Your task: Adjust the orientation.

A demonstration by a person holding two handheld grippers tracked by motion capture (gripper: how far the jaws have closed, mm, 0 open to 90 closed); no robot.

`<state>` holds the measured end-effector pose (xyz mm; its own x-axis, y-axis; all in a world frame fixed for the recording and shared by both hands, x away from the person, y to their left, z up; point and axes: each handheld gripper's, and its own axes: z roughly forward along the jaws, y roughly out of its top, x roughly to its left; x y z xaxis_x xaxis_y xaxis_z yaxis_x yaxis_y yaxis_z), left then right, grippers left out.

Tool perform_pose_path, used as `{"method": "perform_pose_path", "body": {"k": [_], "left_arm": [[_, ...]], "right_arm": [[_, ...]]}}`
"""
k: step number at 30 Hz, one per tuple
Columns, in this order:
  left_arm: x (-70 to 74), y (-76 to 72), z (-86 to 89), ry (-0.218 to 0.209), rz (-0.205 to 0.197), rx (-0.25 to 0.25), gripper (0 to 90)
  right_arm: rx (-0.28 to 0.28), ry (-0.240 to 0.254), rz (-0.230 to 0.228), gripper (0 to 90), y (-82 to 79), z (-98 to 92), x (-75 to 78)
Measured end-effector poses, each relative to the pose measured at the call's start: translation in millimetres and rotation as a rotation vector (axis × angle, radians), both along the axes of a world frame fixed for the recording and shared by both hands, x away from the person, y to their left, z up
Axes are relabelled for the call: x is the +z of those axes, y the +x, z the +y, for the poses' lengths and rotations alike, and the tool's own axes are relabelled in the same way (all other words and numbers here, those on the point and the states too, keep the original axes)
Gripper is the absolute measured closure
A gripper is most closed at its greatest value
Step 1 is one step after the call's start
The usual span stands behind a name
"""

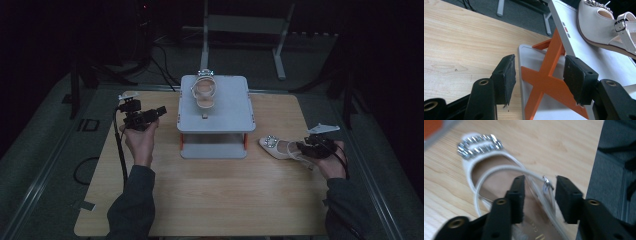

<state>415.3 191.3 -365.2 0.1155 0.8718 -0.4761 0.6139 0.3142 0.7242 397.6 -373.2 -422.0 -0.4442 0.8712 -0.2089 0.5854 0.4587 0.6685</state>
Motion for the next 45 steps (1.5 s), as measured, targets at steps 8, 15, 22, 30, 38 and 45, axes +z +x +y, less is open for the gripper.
{"method": "perform_pose_path", "body": {"k": [8,15,22,30,38,45], "left_arm": [[-0.1,0.0,-0.3,-0.001,-0.001,-0.002,43.6],[0.0,-0.5,1.4,0.001,0.0,-0.002,43.6],[-0.1,-0.3,1.8,-0.001,0.0,-0.002,43.7],[-0.4,0.1,-0.6,0.004,0.003,-0.008,43.7],[0.6,2.6,-1.6,0.003,-0.001,-0.008,43.7],[0.4,2.2,-2.7,0.006,0.001,-0.012,43.7]], "right_arm": [[0.053,0.03,-0.052,52.2,5.7,0.3,26.2],[0.114,-0.053,0.045,53.1,24.6,1.6,21.0],[0.2,-0.082,0.147,47.9,31.7,-0.2,3.3],[0.207,-0.104,0.202,48.9,37.1,-1.8,-6.7],[0.212,-0.109,0.25,52.0,46.0,-0.9,-6.6],[0.211,-0.115,0.279,61.6,54.0,3.1,-4.7]]}}
